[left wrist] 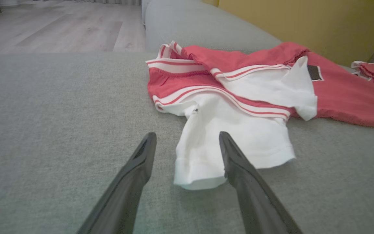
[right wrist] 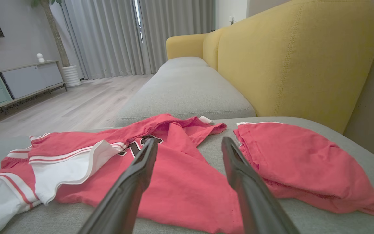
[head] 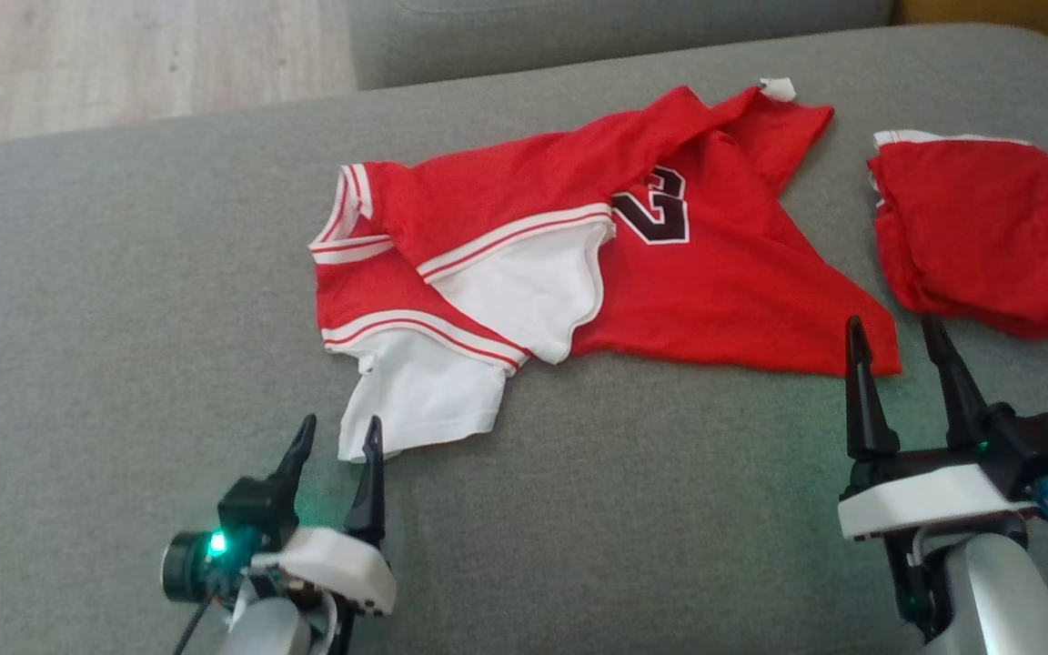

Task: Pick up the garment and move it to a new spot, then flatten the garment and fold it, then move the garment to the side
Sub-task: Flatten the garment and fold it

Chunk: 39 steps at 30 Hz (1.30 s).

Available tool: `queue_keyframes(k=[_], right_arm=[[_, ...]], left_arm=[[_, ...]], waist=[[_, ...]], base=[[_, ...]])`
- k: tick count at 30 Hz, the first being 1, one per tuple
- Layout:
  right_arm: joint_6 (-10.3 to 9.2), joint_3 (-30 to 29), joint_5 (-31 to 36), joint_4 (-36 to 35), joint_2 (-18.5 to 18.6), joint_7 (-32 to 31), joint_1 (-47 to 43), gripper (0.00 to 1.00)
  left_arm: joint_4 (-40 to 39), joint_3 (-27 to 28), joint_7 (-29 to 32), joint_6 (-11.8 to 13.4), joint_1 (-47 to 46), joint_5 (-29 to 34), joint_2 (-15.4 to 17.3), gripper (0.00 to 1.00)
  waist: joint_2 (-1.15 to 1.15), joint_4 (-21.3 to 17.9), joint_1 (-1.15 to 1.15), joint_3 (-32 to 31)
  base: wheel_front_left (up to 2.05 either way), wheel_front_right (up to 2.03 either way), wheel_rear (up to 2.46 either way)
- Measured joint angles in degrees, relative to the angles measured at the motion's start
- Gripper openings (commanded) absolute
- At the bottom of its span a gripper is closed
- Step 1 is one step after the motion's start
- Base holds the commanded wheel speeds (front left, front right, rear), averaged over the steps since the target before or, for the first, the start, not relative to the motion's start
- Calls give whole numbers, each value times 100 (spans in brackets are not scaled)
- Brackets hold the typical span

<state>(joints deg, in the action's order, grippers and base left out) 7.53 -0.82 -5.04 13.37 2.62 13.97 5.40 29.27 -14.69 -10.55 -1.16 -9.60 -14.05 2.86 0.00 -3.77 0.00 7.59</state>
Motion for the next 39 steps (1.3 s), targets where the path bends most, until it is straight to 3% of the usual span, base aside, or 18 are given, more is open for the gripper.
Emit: queue_keyframes(k=[12, 13, 14, 23, 28, 35, 39], right_arm=[[1, -13, -60, 19, 0, 24, 177, 100], [1, -16, -60, 45, 0, 24, 181, 100], [1, -25, -60, 75, 0, 24, 185, 100], [1, -441, 20, 465, 0, -46, 213, 100], [1, -592, -75, 756, 0, -165, 218, 100], [1, -670, -419, 1538, -2, -350, 316, 100], [1, -530, -769, 2046, 2, -567, 530, 100]], left_arm=[[861, 132, 450, 311, -637, -2, 34, 100], [904, 130, 457, 281, -684, -5, 37, 42], [926, 119, 485, 237, -707, -20, 41, 0], [896, 131, 194, 60, -664, -287, 26, 0], [92, 385, -338, 151, -561, -438, 11, 0], [-1072, 546, -380, 158, -294, -310, -1, 0], [-1292, 537, -388, 108, -60, -304, -5, 0]], waist=[[0, -264, 0, 294], [0, -275, 0, 305], [0, -282, 0, 309], [0, -217, 0, 190], [0, -91, 0, 68], [0, 145, -1, -21], [0, 253, 0, -30]], base=[[0, 0, 0], [0, 0, 0], [0, 0, 0], [0, 0, 0], [0, 0, 0], [0, 0, 0], [0, 0, 0]])
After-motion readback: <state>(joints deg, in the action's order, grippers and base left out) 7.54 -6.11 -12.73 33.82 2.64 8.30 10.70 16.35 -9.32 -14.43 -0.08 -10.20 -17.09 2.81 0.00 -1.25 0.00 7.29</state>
